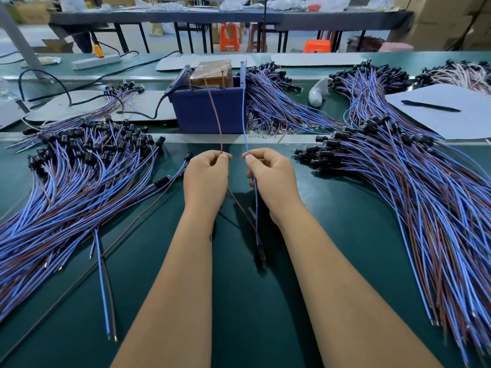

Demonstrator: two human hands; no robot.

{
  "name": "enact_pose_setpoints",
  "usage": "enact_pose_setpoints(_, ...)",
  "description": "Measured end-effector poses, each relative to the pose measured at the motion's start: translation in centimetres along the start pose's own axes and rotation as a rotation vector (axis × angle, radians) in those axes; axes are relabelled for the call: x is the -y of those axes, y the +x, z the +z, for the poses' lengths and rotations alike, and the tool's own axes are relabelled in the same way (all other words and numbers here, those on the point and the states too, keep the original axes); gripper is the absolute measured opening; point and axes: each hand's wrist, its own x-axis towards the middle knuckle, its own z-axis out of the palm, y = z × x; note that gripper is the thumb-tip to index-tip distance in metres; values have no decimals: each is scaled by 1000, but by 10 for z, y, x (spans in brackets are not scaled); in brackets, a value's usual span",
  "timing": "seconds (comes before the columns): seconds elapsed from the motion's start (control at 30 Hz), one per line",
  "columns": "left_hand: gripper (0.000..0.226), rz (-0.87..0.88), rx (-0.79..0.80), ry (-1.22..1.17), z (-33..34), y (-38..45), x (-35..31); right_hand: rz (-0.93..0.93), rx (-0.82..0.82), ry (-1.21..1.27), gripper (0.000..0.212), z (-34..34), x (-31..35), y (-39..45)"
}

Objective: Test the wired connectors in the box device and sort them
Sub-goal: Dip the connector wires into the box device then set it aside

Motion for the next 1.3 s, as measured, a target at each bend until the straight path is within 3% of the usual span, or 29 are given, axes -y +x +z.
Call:
enact_pose_setpoints(0.4, 24, -29, -87, -23, -4, 1, 0, 7, -1, -58, 16, 1, -1, 1)
enact_pose_setpoints(0.77, 24, -66, -94, -43, -6, 2, 2, -23, 38, -117, 24, 3, 0, 0)
enact_pose_setpoints(1.3, 23, -77, -118, -49, -7, 5, 4, 0, 11, -96, 19, 2, 1, 0)
